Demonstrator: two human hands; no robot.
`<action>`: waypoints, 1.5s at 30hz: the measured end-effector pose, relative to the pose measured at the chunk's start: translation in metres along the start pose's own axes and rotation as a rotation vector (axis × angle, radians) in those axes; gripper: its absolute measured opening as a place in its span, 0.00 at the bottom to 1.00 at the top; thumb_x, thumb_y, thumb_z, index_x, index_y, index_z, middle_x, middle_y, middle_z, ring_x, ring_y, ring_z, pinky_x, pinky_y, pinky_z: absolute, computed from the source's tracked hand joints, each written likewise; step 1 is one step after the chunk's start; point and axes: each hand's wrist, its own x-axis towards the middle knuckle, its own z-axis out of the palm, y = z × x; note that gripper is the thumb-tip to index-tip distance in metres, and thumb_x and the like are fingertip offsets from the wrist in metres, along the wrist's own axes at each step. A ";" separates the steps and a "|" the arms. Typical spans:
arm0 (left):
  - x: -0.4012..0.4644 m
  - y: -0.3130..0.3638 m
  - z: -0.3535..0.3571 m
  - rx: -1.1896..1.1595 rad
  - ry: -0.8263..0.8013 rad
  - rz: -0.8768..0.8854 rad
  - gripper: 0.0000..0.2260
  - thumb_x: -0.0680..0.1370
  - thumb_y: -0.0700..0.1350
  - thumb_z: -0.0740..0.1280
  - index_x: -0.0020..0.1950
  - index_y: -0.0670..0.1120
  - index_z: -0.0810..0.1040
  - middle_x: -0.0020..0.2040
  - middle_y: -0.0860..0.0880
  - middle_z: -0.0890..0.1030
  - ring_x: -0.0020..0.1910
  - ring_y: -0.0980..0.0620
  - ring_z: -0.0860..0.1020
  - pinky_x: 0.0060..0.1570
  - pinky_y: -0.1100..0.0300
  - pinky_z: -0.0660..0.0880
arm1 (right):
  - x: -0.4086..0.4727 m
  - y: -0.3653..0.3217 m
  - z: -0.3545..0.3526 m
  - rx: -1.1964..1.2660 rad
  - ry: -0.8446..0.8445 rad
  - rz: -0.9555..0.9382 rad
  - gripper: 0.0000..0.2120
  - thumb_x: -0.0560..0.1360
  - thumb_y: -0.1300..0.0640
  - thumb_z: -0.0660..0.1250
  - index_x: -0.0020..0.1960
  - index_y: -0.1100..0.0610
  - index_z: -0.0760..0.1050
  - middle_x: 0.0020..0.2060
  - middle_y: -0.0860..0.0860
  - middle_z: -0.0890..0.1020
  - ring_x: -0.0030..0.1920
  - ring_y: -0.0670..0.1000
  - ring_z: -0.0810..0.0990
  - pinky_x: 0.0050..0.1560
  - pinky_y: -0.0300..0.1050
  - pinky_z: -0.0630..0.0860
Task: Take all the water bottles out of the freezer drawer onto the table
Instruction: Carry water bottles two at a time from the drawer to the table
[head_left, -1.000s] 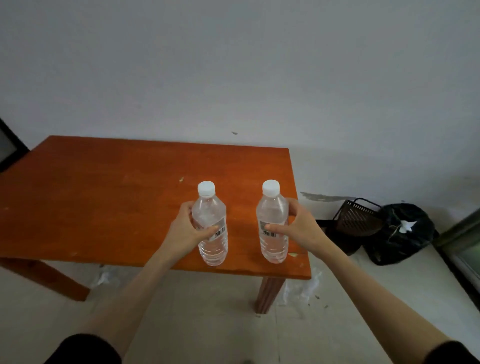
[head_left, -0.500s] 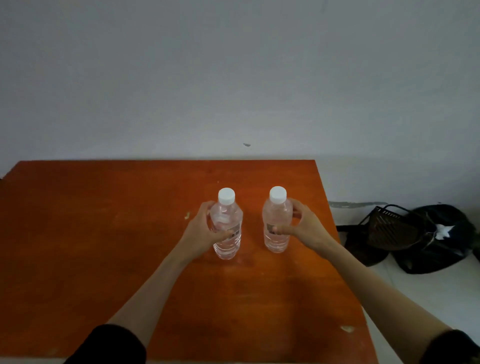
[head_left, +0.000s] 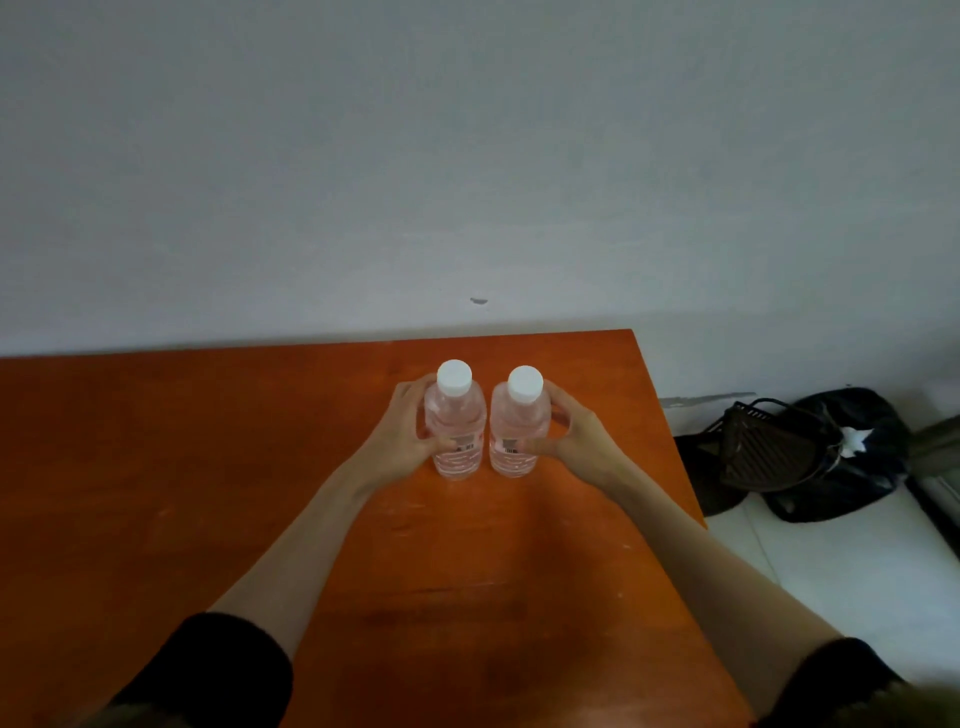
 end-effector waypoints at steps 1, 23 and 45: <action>0.001 -0.003 -0.001 -0.018 -0.007 0.003 0.37 0.70 0.38 0.72 0.73 0.51 0.56 0.71 0.48 0.60 0.71 0.48 0.63 0.68 0.41 0.64 | 0.002 0.000 0.001 0.020 -0.014 0.009 0.30 0.70 0.63 0.72 0.63 0.41 0.63 0.61 0.42 0.72 0.61 0.43 0.69 0.64 0.48 0.67; -0.093 -0.005 0.086 0.000 0.122 0.015 0.28 0.77 0.50 0.64 0.74 0.52 0.56 0.75 0.50 0.59 0.72 0.50 0.62 0.69 0.48 0.63 | -0.116 0.041 0.000 -0.332 0.169 0.108 0.36 0.75 0.42 0.63 0.76 0.48 0.48 0.76 0.49 0.54 0.75 0.52 0.52 0.74 0.53 0.55; -0.396 0.218 0.442 0.704 -0.471 1.285 0.37 0.68 0.69 0.44 0.75 0.57 0.47 0.77 0.51 0.45 0.76 0.47 0.40 0.71 0.39 0.41 | -0.744 0.145 -0.114 -0.825 1.072 0.662 0.41 0.71 0.35 0.62 0.75 0.44 0.43 0.76 0.48 0.44 0.76 0.52 0.42 0.72 0.64 0.43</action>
